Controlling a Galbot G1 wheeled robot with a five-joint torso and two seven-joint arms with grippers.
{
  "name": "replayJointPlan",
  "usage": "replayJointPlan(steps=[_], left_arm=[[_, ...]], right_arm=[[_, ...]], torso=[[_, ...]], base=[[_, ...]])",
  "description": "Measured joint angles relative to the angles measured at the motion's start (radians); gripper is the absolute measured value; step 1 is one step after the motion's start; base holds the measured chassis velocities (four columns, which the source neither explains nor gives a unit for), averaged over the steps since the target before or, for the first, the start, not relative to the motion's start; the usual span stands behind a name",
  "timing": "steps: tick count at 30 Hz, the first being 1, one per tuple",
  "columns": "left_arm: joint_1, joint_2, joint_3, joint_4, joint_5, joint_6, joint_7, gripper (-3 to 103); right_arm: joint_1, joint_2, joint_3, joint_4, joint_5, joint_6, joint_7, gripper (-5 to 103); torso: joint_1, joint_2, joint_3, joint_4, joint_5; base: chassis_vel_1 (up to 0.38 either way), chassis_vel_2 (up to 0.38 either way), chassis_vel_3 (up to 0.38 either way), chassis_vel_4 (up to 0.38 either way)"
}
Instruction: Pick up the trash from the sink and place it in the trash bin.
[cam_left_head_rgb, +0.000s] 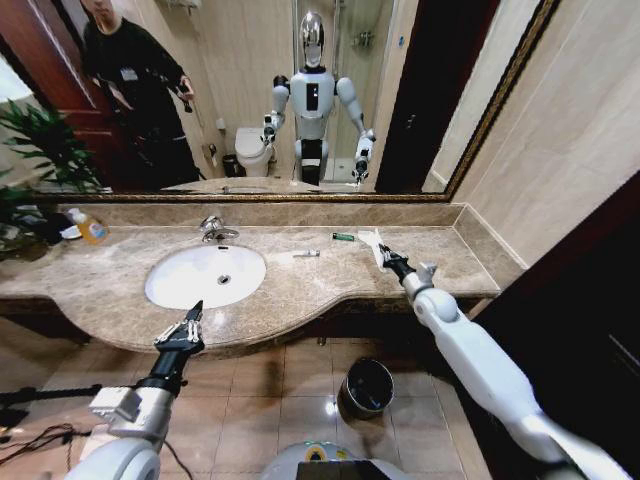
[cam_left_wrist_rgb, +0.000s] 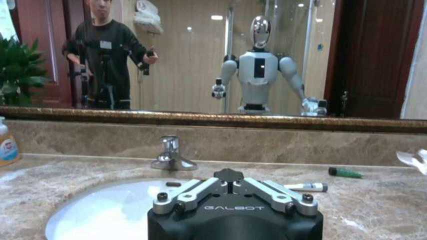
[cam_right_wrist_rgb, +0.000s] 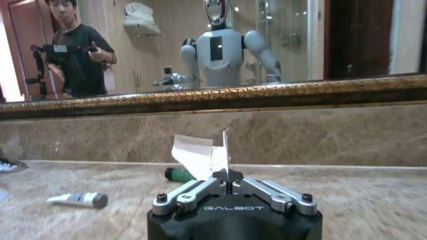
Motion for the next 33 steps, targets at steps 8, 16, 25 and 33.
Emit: replayJointPlan(steps=[8,16,25,33], left_arm=[[0.000,0.000,0.000,0.000,0.000,0.000,0.000,0],[0.000,0.000,0.000,0.000,0.000,0.000,-0.001,0],[0.000,0.000,0.000,0.000,0.000,0.000,0.000,0],[0.000,0.000,0.000,0.000,0.000,0.000,-0.001,0]], right_arm=[[-0.197,-0.024,0.119,0.118,-0.041,0.034,0.000,0],[-0.476,0.017,0.261,0.287,-0.099,0.063,-0.063,0],[-0.656,0.133,0.296,0.278,-0.240,0.157,-0.130,0],[-0.699,0.204,0.292,0.185,-0.319,0.176,-0.157,0]], torso=[[0.000,0.000,0.000,0.0000,-0.0003],[0.000,0.000,0.000,0.0000,-0.0001],[0.000,0.000,0.000,0.0000,-0.0001],[0.000,0.000,0.000,0.0000,-0.0003]], base=[[0.000,0.000,0.000,0.000],[0.000,0.000,0.000,0.000],[0.000,0.000,0.000,0.000],[0.000,0.000,0.000,0.000]])
